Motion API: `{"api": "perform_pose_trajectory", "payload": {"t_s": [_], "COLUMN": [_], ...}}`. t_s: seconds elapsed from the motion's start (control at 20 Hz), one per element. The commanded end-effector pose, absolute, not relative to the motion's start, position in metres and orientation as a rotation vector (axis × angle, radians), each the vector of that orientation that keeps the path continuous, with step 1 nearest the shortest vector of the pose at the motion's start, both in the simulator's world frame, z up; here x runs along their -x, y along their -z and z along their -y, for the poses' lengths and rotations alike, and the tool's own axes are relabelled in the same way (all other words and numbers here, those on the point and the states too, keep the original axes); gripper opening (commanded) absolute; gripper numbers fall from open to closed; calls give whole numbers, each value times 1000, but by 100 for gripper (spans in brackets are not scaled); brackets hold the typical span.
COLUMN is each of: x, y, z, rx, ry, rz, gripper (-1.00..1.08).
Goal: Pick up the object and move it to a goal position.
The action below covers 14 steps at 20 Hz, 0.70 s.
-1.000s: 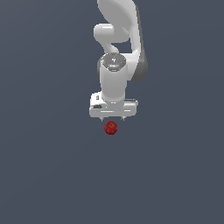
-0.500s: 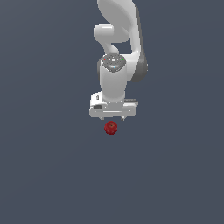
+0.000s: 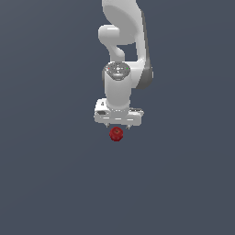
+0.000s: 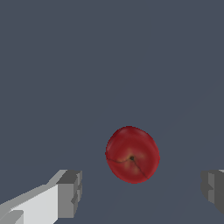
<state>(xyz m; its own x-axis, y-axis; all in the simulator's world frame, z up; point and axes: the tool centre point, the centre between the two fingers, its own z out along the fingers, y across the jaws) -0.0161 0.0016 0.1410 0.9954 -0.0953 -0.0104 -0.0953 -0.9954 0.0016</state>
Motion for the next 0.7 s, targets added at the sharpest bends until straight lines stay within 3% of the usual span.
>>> {"api": "perform_pose_trajectory", "payload": {"t_s": [0.0, 0.65], "x": [18, 30], "y": [-134, -101], "z": [-1, 5], "rx": [-3133, -3076], "ry": [15, 2], "rz": [236, 640], "gripper": [100, 100]}}
